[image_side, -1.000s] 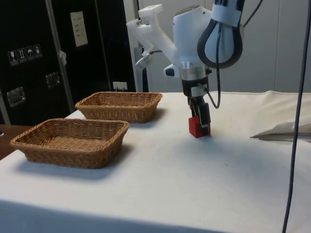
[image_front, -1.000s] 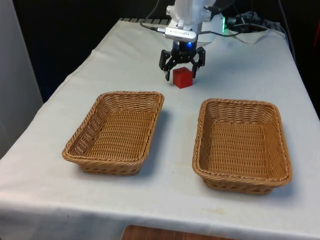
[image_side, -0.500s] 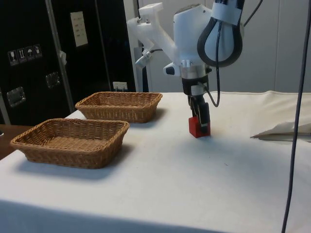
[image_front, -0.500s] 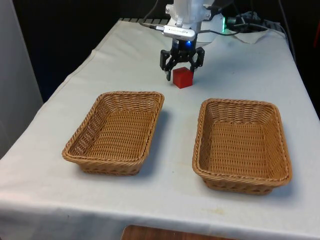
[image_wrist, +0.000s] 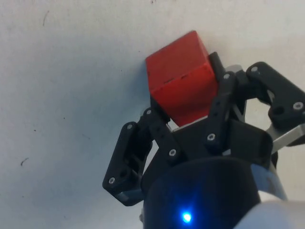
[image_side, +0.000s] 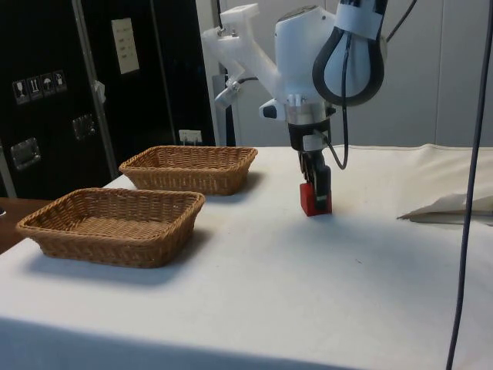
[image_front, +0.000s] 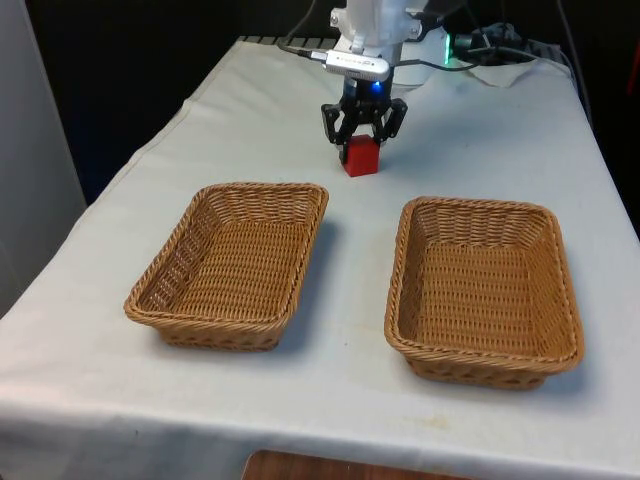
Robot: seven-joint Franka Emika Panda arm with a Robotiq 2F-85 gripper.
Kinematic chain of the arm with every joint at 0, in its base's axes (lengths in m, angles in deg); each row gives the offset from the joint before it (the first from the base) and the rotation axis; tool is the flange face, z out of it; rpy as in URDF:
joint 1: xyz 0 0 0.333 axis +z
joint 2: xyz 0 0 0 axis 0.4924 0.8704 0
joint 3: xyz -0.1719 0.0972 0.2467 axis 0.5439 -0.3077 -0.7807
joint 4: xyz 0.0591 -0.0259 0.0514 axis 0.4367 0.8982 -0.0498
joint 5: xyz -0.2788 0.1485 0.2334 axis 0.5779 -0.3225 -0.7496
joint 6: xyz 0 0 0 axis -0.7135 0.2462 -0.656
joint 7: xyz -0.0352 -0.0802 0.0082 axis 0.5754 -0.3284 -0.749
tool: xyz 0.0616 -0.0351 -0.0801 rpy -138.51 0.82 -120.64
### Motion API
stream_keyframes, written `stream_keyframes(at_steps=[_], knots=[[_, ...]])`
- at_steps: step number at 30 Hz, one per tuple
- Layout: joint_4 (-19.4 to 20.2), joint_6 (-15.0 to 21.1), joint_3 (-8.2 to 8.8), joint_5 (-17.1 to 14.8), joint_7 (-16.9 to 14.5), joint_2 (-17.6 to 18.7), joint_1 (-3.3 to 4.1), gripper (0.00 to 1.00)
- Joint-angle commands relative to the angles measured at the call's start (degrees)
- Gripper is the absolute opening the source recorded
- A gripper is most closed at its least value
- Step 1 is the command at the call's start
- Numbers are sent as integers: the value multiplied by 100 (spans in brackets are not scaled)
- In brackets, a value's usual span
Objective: Pick up the red cube and place it into the right basket.
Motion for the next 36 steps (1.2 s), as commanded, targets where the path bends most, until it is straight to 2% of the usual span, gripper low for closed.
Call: stream_keyframes(at_steps=[1,2,3,4,7,9,10,11,18,19,20,28,29,30,36], knots=[[-11,-69,40,34,57,-57,23,2],[-17,-92,52,52,92,-86,34,2],[-6,0,0,0,17,-6,0,2],[-23,-115,69,74,132,-120,46,2],[-34,-223,92,120,229,-241,52,2],[-40,-355,97,160,315,-390,40,2],[-6,-309,6,0,189,-390,0,2],[-46,-395,97,172,344,-435,40,2],[-120,-773,74,206,533,-819,0,2],[-52,-728,29,23,367,-871,0,2],[-143,-831,74,212,550,-865,-6,2],[-372,-1335,52,201,705,-1192,-23,2],[-321,-1266,34,34,561,-1197,0,2],[-401,-1381,52,201,716,-1226,-23,2],[-619,-1753,40,172,802,-1415,-34,2]])
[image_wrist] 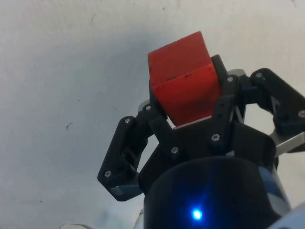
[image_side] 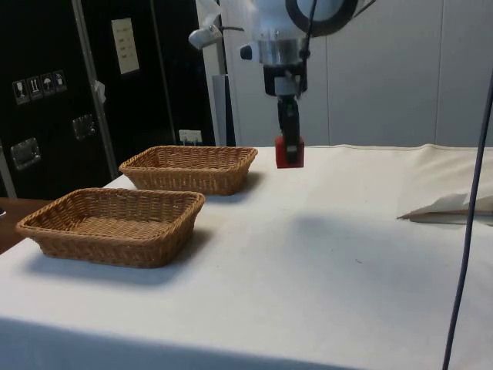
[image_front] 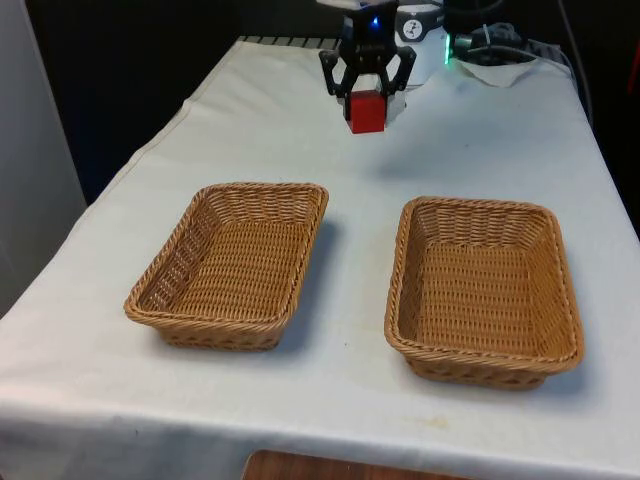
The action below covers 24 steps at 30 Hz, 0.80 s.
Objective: Pick up the red cube and place it into the right basket.
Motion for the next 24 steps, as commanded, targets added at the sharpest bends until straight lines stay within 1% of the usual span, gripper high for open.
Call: stream_keyframes(at_steps=[1,2,3,5,10,11,12,16,19,20,21,24], knots=[[-69,-97,0,132,126,-23,-23,2],[-34,-40,0,0,11,-23,0,2],[-103,-149,0,126,138,-40,-23,2],[-212,-304,0,115,166,-103,-23,2],[-384,-527,0,80,206,-183,-23,2],[-372,-487,0,0,138,-178,-6,2],[-447,-596,6,63,223,-206,-23,2],[-573,-739,11,40,269,-252,-29,2],[-659,-814,23,11,286,-269,-34,2],[-636,-762,17,-6,252,-246,-23,2],[-710,-848,29,-11,298,-269,-34,2],[-768,-882,52,-46,315,-275,-34,2]])
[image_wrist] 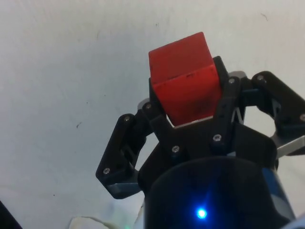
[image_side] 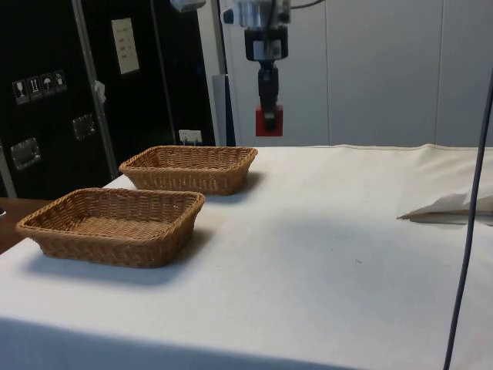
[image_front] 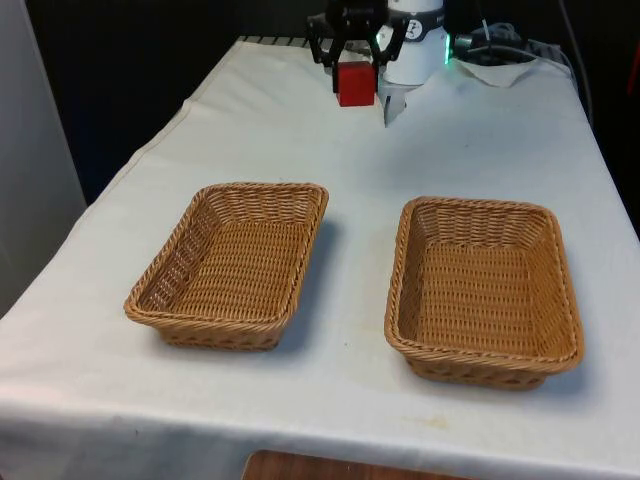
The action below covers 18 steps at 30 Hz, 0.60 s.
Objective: Pick up the red cube and place it into the right basket.
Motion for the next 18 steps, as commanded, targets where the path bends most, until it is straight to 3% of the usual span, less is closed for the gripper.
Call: stream_keyframes(at_steps=[1,12,18], knots=[[-40,-63,6,-29,23,-17,-6,2],[-178,-46,69,-206,52,0,-6,2],[-413,-46,103,-521,-69,206,6,2]])
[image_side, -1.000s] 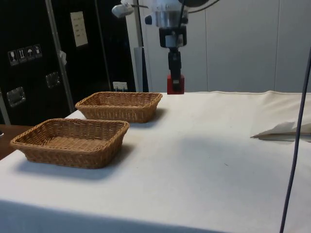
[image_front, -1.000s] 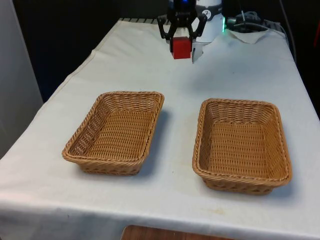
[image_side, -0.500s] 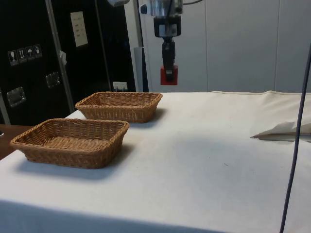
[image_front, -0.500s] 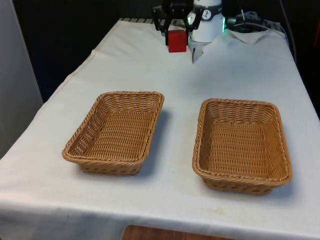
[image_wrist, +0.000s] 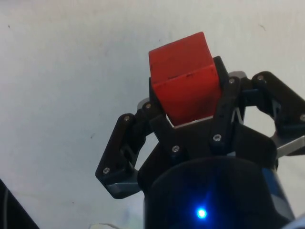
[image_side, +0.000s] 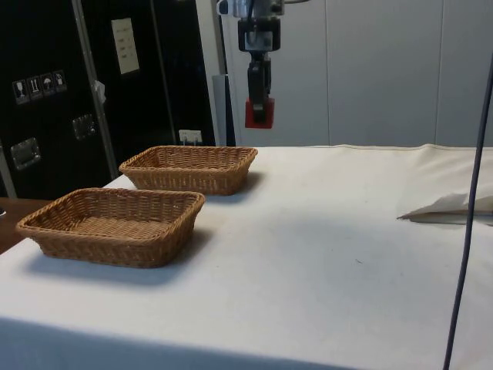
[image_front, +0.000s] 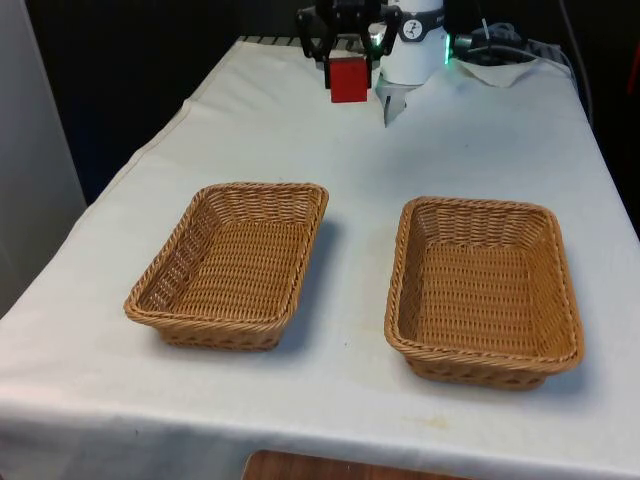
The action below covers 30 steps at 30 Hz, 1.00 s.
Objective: Pick up the red cube and place it into the right basket.
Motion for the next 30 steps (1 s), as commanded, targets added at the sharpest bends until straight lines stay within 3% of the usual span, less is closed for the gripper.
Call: stream_keyframes(at_steps=[1,8,9,13,17,18,21,25,26,27,30], knots=[[-46,0,6,-46,-23,40,0,2],[-453,-86,17,-516,-338,407,-6,2],[-401,-29,17,-395,-246,372,-6,2],[-733,-132,6,-802,-516,653,-11,2],[-968,-189,6,-1049,-665,859,-29,2],[-917,-109,17,-940,-584,842,-11,2],[-1123,-241,6,-1226,-785,1008,-46,2],[-1364,-338,103,-1398,-991,1261,-80,2],[-1329,-264,120,-1335,-928,1243,-40,2],[-1409,-355,126,-1415,-1020,1306,-80,2],[-1564,-430,235,-1415,-1083,1461,-86,2]])
